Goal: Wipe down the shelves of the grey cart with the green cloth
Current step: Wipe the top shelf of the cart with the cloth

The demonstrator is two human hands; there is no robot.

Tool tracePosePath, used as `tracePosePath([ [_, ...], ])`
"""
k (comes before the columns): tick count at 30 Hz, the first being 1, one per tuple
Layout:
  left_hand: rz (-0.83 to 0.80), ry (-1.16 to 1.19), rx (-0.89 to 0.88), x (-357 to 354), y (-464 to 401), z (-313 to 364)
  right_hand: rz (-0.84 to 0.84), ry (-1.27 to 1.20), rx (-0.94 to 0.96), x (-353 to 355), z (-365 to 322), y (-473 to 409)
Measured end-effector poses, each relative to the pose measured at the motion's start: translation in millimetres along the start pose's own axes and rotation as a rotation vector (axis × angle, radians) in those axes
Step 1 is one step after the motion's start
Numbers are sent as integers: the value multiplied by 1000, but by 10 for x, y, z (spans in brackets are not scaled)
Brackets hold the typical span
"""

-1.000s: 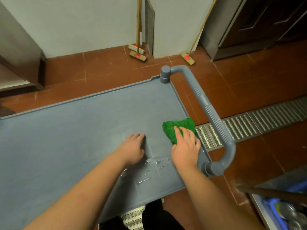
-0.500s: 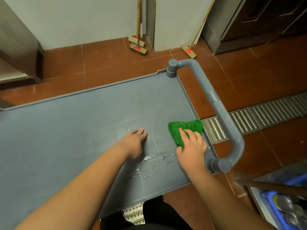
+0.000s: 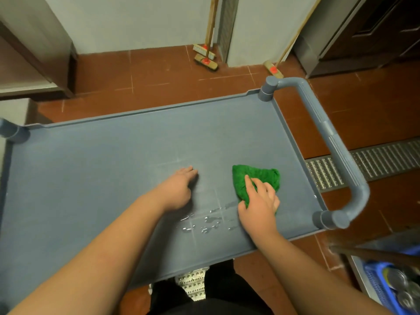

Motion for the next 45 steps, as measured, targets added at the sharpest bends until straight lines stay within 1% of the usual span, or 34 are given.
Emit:
tracePosePath([
  [4,42,14,71,184,431,-620,-34,-14,45,-280,-592,209],
  [11,114,44,204,402,1362,-1817,-141,13,250,-937,-2001,843],
  [16,176,96,323,492,2121,-2619,-192,10,335,-1331,-2880,1291],
  [18,190,133,359,498,2357,-2843,-221,12,357,-1447,-3144,1434],
  [22,262,210,440,564,2883,-3205,-278,19,481,-1722,-3767,1819],
  [27,332,290,445,620,3350,-3373,-318,16,571,-1963,-4364,2192],
  [30,375,326,375,633,3453,-3380,-366,14,684,-2079,-4646,2398],
  [33,452,319,366,659,3593,-3380,-393,6,770,-2127,-4804,2505],
  [35,540,281,330,713,3730,-3321,-387,8,797,-2111,-4809,2467],
  [38,623,139,247,745,3977,-3241,-402,36,865,-2084,-4766,2385],
  [42,587,23,187,584,4133,-3324,-484,28,913,-2084,-4765,2392],
  [45,571,-71,130,538,4143,-3311,-484,50,981,-2042,-4722,2533],
])
Point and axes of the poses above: each hand's wrist, its own y-axis away from the middle knuckle, its own x-axis out of the back of the hand, z = x × y, the point moved 9 cm from there along -y, towards the middle knuckle, and after that the axes turned 3 degrees about -y, right-handed, at the moved point
